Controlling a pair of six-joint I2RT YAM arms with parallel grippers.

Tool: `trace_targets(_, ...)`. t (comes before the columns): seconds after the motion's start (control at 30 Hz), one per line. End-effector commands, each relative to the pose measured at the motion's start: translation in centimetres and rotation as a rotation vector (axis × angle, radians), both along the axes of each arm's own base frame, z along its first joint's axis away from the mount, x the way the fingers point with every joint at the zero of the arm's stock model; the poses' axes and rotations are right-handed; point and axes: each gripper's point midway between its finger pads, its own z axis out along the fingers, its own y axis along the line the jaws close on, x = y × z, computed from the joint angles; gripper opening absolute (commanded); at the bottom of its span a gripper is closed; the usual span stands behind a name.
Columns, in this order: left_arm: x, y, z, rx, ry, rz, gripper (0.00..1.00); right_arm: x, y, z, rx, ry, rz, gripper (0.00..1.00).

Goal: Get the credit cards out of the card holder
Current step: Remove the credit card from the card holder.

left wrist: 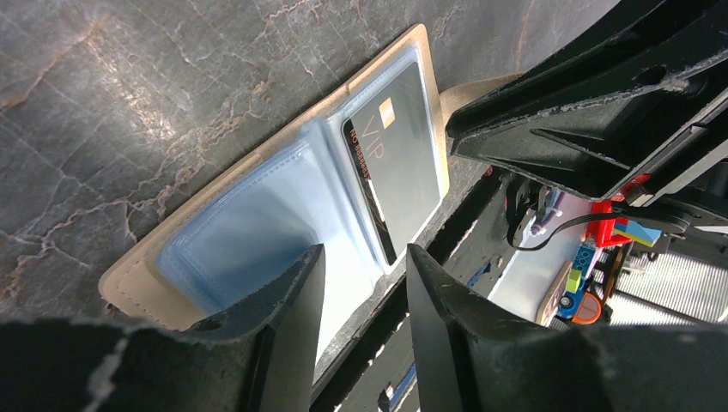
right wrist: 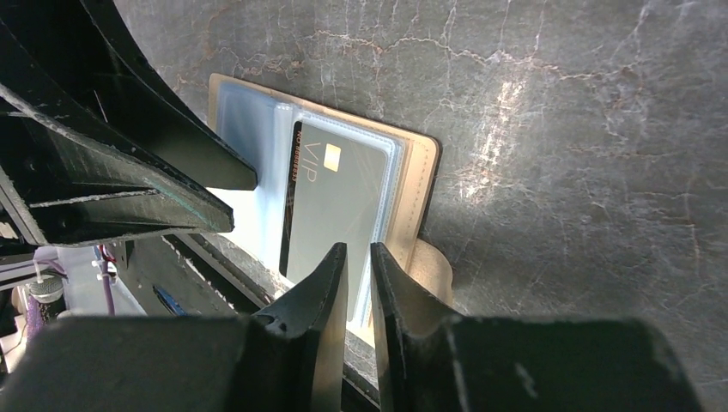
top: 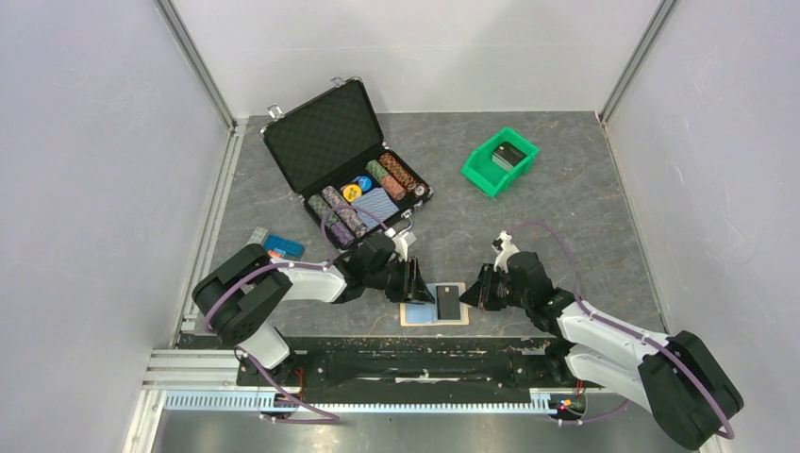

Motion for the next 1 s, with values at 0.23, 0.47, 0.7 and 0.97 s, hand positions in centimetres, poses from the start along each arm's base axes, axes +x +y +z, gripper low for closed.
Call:
trace_targets(0.23, 0.3, -0.9, 0.7, -0.042, -0.014, 0.001, 0.45, -0.1, 1.4, 0.1, 0.043, -0.005, 0.030, 0.15)
trace_targets(0.47, 0.2, -1.0, 0.1, -0.040, -0.002, -0.001, 0.42, -1.7, 1.2, -1.6, 0.034, 0.047, 0.035, 0.11)
trace_targets(0.7, 0.0, -1.1, -0.3, -0.043, 0.010, -0.004, 0.42, -2.0, 0.6, -2.4, 0.009, 0.059, 0.023, 0.11)
trace_targets(0.97, -0.4, -1.8, -0.1, -0.082, 0.030, -0.018, 0.36, -2.1, 0.5, -2.7, 0.005, 0.062, 0.018, 0.10)
